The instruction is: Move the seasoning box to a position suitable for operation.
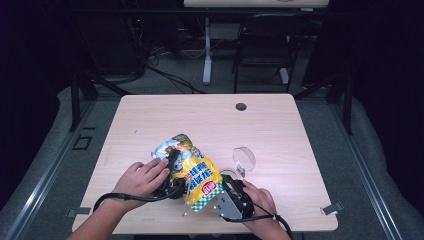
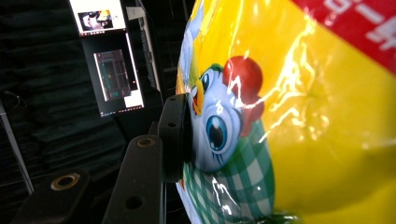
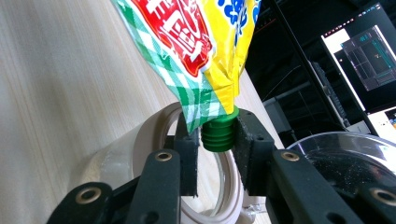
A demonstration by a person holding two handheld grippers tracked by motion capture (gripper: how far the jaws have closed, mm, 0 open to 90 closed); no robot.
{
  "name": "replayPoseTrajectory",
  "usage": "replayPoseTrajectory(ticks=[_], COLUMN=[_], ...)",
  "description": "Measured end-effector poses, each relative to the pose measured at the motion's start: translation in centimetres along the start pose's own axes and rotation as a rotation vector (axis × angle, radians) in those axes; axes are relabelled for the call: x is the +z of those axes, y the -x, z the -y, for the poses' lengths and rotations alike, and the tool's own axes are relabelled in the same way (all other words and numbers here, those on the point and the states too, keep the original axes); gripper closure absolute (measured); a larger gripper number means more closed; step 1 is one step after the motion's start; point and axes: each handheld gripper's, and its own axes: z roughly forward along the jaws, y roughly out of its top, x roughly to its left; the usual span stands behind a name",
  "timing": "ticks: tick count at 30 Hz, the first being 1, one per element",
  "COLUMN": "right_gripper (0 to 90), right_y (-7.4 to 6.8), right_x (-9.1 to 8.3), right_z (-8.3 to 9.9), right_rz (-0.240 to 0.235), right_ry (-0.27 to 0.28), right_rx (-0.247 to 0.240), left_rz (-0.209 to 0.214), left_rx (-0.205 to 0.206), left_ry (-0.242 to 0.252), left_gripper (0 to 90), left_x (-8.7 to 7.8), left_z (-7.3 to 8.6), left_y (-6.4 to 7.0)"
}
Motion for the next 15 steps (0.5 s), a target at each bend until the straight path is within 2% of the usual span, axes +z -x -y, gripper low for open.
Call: replayPoseTrajectory(ticks=[7, 15], right_gripper=[71.9, 72.1], right_y=[0.06, 0.32], right_x=[0.0, -0.11], right_z=[-0.02, 0.18], right_rz=[-0.002, -0.02], right_ry=[-0.002, 0.0], right_rx=[0.004, 0.046], left_rz=[-0.013, -0.017], left_rx=[0.025, 0.031], left_ry=[-0.003, -0.007], left_gripper=[64.6, 64.7], left_x=[-0.04, -0.1], left_z=[-0.09, -0.22], left_y=[-0.21, -0.33])
